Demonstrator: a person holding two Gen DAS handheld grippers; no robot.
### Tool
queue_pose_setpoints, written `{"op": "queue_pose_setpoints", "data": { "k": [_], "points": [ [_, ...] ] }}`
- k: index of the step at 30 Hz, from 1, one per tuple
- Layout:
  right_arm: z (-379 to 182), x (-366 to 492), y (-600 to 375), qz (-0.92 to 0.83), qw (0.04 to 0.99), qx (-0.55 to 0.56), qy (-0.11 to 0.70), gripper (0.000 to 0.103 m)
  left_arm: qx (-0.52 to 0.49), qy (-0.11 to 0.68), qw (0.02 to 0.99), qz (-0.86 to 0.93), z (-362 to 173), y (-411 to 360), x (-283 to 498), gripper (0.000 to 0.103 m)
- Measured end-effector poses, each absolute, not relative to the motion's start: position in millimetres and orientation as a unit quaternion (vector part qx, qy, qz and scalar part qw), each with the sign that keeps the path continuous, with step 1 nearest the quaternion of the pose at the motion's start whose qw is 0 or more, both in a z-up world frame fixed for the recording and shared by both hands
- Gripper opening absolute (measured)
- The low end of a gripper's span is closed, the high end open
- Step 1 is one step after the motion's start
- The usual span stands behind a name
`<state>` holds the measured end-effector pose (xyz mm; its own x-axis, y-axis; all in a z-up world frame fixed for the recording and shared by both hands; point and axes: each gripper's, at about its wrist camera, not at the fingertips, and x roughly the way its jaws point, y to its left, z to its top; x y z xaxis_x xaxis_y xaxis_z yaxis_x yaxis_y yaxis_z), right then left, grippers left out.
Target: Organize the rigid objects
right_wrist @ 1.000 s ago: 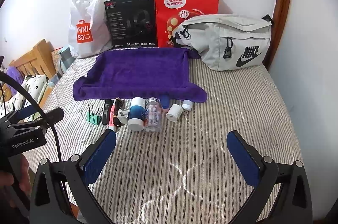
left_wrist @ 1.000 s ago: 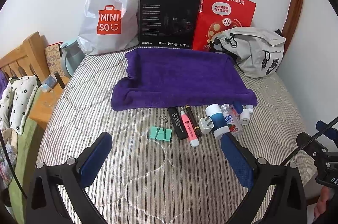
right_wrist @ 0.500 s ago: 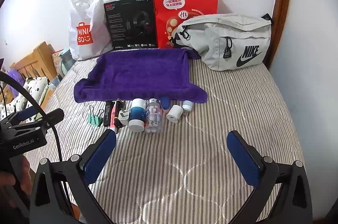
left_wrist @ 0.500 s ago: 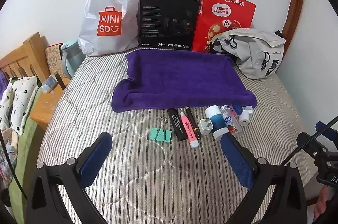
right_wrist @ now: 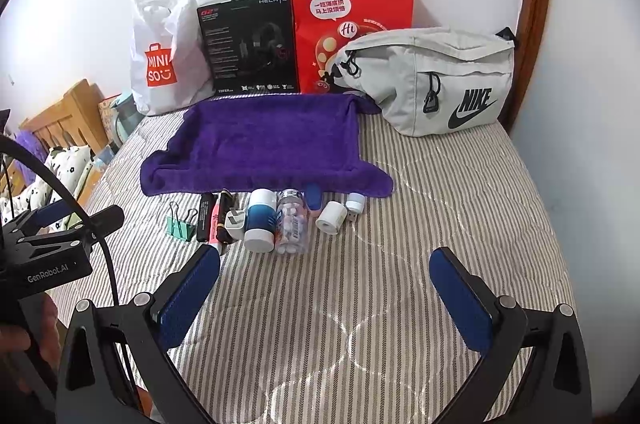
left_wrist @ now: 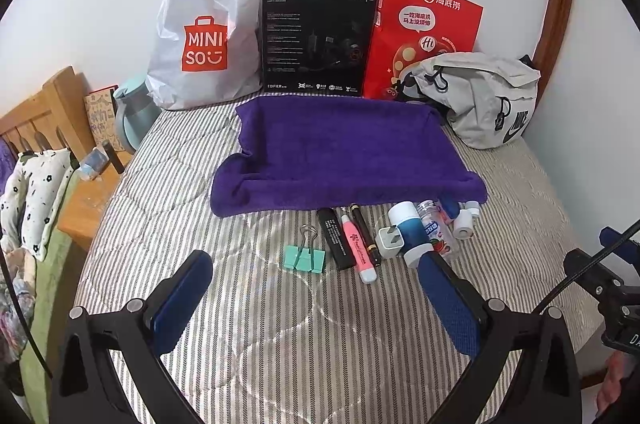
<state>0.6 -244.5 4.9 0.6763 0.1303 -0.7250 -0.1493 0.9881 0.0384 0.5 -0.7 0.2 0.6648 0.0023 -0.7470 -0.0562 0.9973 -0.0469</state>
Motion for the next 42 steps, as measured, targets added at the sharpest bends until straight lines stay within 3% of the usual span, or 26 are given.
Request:
{"op": "queue_pose_setpoints", "data": {
  "k": [15, 29, 35, 42],
  "points": [
    [-9.1, 21.7, -253.5, 0.071, 0.91, -0.005, 0.409, 0.103, -0.028, 0.435, 0.899, 0.035, -26.2, 17.2, 26.2, 0.103],
    [-56.2, 50.8, -258.5, 0.065, 0.884, -0.017, 0.463, 0.103, -0.043, 0.487, 0.872, 0.022, -105.2, 39.5, 58.0, 0.103],
    [-69.0, 60.3, -260.6, 0.064, 0.879, -0.019, 0.472, 0.103, -0.017, 0.493, 0.87, 0.004, -121.4, 27.0, 71.4, 0.096],
    [-78.5, 70.9, -272.5, 0.048, 0.873, -0.012, 0.485, 0.103, 0.012, 0.491, 0.871, -0.01, -132.6, 19.2, 81.5, 0.079]
  ]
}}
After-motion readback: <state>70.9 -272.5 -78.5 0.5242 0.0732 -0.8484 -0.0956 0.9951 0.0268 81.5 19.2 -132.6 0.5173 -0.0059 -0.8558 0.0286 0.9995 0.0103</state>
